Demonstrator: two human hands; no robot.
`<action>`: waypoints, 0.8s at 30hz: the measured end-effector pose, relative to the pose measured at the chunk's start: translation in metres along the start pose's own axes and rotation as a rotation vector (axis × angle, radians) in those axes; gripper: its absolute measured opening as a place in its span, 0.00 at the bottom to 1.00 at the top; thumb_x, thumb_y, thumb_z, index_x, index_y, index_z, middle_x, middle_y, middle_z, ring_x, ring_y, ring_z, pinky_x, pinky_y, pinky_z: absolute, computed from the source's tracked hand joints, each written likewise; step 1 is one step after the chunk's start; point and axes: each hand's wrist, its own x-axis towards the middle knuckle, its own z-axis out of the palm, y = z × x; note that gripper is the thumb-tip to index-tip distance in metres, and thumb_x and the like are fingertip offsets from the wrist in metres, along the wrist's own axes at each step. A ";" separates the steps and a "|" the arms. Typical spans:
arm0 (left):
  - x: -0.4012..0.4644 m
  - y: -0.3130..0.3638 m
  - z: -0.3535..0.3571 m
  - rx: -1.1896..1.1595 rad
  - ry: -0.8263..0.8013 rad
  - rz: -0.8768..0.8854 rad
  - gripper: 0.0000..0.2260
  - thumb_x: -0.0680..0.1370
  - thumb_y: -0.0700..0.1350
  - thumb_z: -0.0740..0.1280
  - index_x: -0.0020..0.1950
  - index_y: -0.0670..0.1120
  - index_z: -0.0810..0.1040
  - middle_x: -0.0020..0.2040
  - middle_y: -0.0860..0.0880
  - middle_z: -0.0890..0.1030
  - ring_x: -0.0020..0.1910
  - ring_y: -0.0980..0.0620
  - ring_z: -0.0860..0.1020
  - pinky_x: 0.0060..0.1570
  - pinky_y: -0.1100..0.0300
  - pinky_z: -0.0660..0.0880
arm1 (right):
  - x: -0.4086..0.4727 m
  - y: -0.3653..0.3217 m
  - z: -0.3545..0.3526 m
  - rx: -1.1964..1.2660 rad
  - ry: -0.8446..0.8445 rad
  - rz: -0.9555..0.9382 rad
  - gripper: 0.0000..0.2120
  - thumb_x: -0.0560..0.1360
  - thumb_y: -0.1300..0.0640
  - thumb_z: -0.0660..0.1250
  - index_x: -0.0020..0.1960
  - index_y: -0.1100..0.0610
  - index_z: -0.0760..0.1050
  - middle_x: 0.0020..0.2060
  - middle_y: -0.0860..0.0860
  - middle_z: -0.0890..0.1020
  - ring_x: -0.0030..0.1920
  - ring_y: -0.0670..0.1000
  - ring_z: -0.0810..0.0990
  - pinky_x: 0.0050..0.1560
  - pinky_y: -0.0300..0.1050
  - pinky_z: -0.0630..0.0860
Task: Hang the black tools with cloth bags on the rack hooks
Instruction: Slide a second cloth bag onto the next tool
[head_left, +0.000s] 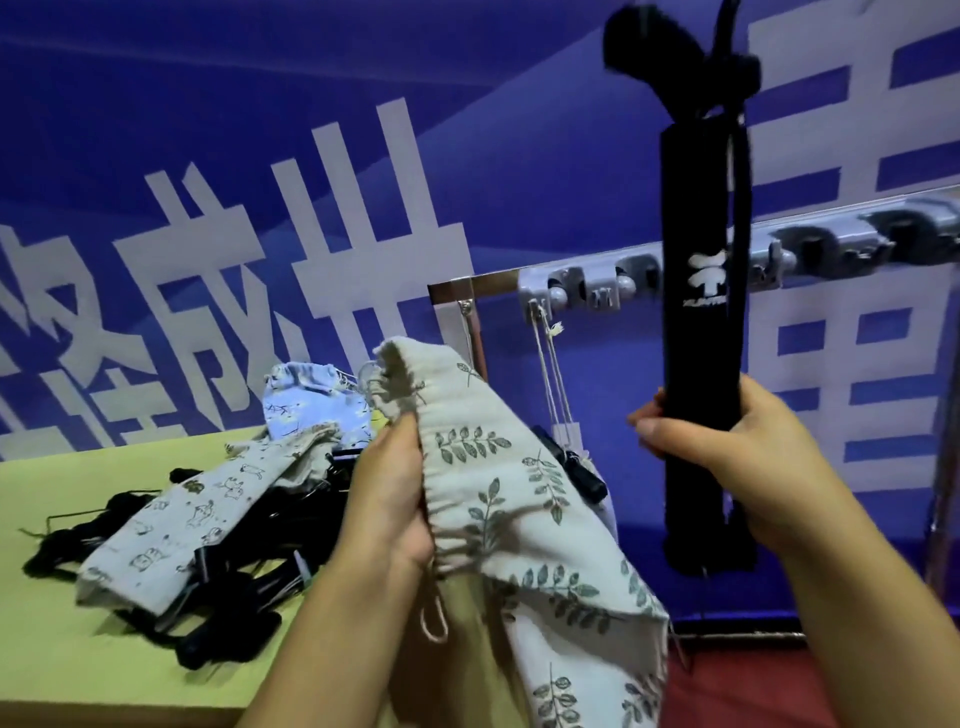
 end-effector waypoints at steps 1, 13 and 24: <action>-0.002 -0.002 0.003 0.018 0.022 0.020 0.05 0.77 0.43 0.65 0.46 0.42 0.79 0.36 0.42 0.83 0.33 0.46 0.83 0.30 0.55 0.80 | -0.003 -0.005 0.000 0.037 -0.009 0.000 0.12 0.63 0.62 0.77 0.42 0.53 0.76 0.36 0.50 0.85 0.38 0.50 0.83 0.44 0.49 0.77; -0.044 -0.056 0.052 0.780 -0.013 0.511 0.16 0.78 0.45 0.64 0.64 0.56 0.70 0.56 0.59 0.79 0.56 0.58 0.78 0.56 0.54 0.76 | -0.028 -0.019 0.041 0.095 -0.018 0.039 0.20 0.53 0.42 0.72 0.38 0.54 0.76 0.27 0.43 0.82 0.30 0.40 0.80 0.32 0.35 0.77; -0.029 -0.037 -0.010 0.591 -0.008 0.185 0.10 0.79 0.39 0.62 0.43 0.49 0.81 0.36 0.52 0.83 0.37 0.53 0.77 0.36 0.63 0.72 | -0.013 -0.013 0.001 -0.061 0.056 0.050 0.13 0.62 0.62 0.76 0.39 0.54 0.73 0.30 0.48 0.76 0.29 0.44 0.75 0.33 0.41 0.73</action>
